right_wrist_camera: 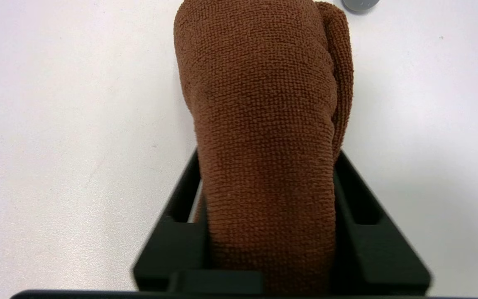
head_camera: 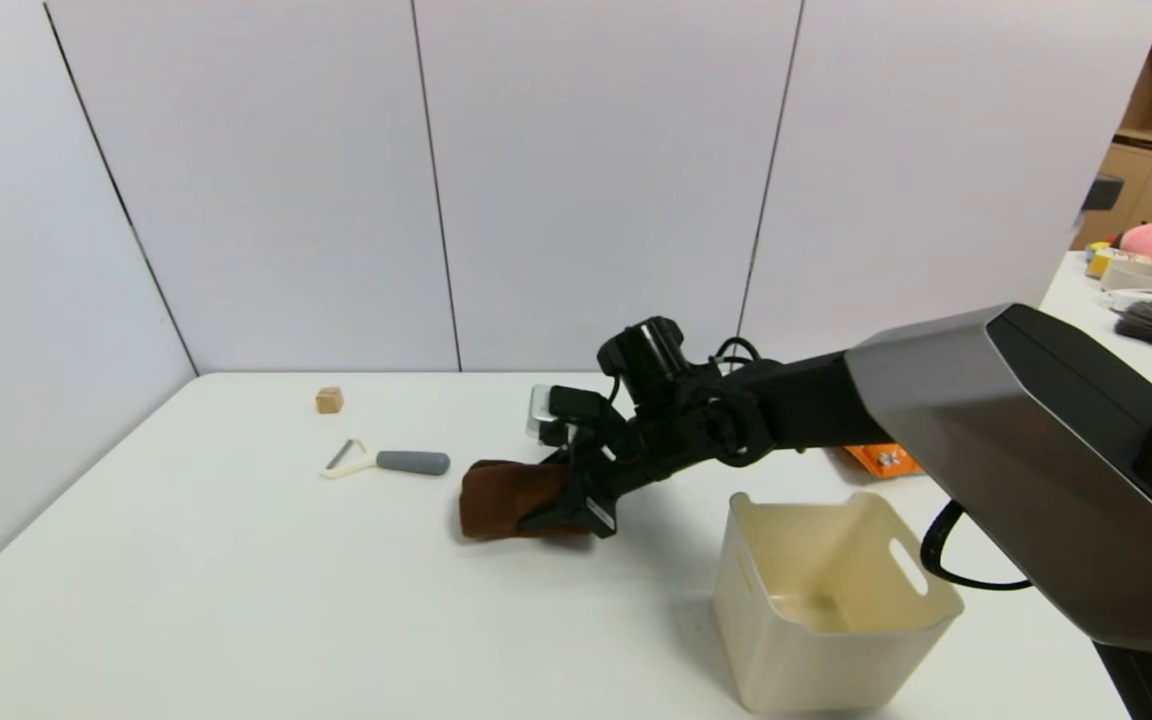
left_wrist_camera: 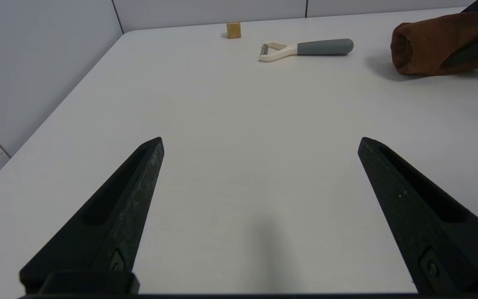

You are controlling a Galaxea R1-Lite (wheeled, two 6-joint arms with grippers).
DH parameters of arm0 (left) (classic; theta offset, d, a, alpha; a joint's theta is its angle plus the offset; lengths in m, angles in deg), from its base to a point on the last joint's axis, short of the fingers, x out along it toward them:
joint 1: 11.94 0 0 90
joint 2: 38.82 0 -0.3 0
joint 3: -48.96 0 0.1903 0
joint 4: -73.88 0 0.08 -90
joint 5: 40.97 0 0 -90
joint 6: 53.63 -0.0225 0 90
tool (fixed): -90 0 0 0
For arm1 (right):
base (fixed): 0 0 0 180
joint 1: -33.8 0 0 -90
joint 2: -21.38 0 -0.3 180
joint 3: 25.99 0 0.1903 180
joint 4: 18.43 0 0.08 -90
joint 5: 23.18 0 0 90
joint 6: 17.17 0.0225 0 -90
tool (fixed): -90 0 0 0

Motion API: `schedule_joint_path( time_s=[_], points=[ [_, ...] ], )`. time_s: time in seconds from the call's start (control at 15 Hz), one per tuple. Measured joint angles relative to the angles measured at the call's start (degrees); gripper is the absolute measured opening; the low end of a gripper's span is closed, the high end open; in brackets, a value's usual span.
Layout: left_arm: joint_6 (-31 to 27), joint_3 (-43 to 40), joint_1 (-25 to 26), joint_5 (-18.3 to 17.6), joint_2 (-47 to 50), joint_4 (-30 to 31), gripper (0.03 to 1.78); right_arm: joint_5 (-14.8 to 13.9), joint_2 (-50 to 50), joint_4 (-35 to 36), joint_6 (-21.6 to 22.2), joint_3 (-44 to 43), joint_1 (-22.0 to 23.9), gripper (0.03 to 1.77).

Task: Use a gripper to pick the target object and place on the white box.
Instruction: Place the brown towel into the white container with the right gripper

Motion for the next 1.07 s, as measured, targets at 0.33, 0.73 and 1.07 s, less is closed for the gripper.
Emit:
schedule_joint_path(
  time_s=[0.33, 0.73, 1.07],
  points=[
    [0.02, 0.00, 0.00, 0.00, 0.00, 0.00, 1.69, -0.02, 2.39, -0.02, 0.48, -0.22, 0.10, 0.61],
    [0.02, 0.00, 0.00, 0.00, 0.00, 0.00, 1.69, -0.20, 8.30, -0.06, 1.07, 1.82, 2.02, 0.61],
    [0.00, 0.00, 0.00, 0.00, 0.00, 0.00, 1.69, 0.02, 17.40, -0.04, 1.38, 8.94, 5.38, 0.61]
  ],
)
